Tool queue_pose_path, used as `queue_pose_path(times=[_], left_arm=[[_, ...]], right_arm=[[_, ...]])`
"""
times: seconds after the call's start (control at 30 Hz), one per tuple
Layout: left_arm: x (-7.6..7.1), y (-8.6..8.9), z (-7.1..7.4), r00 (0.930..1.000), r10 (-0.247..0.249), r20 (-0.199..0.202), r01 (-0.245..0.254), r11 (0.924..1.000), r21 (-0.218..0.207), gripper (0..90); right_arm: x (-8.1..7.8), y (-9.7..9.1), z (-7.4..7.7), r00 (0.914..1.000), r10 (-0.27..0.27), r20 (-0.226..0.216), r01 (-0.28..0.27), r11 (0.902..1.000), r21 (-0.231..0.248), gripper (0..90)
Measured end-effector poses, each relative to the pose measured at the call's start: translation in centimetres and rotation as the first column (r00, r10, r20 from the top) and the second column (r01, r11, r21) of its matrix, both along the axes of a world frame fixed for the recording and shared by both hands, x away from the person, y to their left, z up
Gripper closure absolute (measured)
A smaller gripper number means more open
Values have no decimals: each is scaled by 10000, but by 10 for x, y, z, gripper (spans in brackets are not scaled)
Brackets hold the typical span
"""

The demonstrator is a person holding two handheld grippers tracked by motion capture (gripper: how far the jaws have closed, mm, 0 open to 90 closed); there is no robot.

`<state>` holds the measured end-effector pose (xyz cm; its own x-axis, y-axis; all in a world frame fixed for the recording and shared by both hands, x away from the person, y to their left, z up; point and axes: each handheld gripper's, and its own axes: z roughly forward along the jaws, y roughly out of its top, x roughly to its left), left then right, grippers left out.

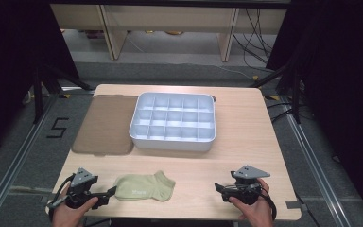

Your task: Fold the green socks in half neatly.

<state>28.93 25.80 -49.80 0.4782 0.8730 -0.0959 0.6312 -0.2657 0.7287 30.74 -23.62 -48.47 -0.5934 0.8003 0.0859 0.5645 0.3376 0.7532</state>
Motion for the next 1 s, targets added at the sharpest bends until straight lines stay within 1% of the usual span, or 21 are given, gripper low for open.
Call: queue_pose_path(times=[0.07,0.17,0.2,0.27,0.3,0.33,0.4,0.43,0.47,0.5,0.6,0.63,0.67,0.7,0.73,0.77,0.8,0.83,0.87,0.97,1.0], left_arm=[[0,-1,0,9999,120,35,-120,9999,-53,152],[0,-1,0,10000,-8,-8,8,10000,22,152],[0,-3,-1,9999,127,-21,-128,9997,-219,152],[0,-4,0,9995,286,91,-283,9992,-284,152],[0,-4,0,9995,286,91,-283,9992,-284,152],[-2,-4,2,9999,120,14,-120,9999,4,152],[-1,-4,2,10000,9,-32,-9,10000,-56,152],[-1,-6,1,9998,166,88,-163,9994,-301,152],[-2,-6,1,9998,172,131,-168,9994,-302,152],[-2,-5,2,10000,68,43,-69,10000,16,153],[-1,-6,1,9999,66,129,-63,9998,-209,153],[-2,-7,0,9998,135,172,-130,9995,-291,153],[-1,-4,2,9997,-228,123,226,9996,144,153],[-2,-6,1,10000,1,76,0,9999,-117,153],[-2,-6,1,10000,1,76,0,9999,-117,153],[-1,-6,0,10000,-8,37,9,9999,-134,153],[-1,-5,0,9999,-109,49,109,9999,17,153],[-1,-6,0,10000,0,27,0,10000,-57,153],[-1,-6,0,10000,0,27,0,10000,-57,153],[0,-3,0,10000,-71,-59,71,10000,12,154],[-1,-4,0,10000,82,26,-82,10000,-24,154]], right_arm=[[0,0,0,10000,27,-20,-27,10000,41,244],[1,3,0,10000,89,37,-89,9999,73,265],[0,5,1,9999,121,23,-121,9999,51,280],[1,10,3,9993,365,15,-365,9993,-9,308],[1,10,3,9993,365,15,-365,9993,-9,308],[2,14,4,9988,483,60,-482,9988,-105,331],[2,15,5,9986,531,45,-530,9985,-111,339],[2,19,6,9985,554,13,-554,9985,3,347],[2,21,6,9977,677,-2,-677,9977,-21,354],[3,24,7,9968,803,20,-803,9968,-28,358],[5,33,8,9948,1016,-9,-1016,9948,37,378],[6,35,8,9935,1141,23,-1141,9935,23,379],[7,38,7,9922,1239,106,-1240,9922,91,381],[7,44,8,9894,1452,-64,-1450,9892,236,384],[7,44,8,9894,1452,-64,-1450,9892,236,384],[7,53,7,9865,1596,-375,-1566,9849,736,400],[8,58,7,9839,1752,-356,-1718,9817,820,401],[10,62,6,9797,1979,-323,-1953,9782,699,405],[10,62,6,9797,1979,-323,-1953,9782,699,405],[13,82,5,9677,2480,-447,-2456,9679,532,432],[13,82,5,9677,2480,-447,-2456,9679,532,432]])
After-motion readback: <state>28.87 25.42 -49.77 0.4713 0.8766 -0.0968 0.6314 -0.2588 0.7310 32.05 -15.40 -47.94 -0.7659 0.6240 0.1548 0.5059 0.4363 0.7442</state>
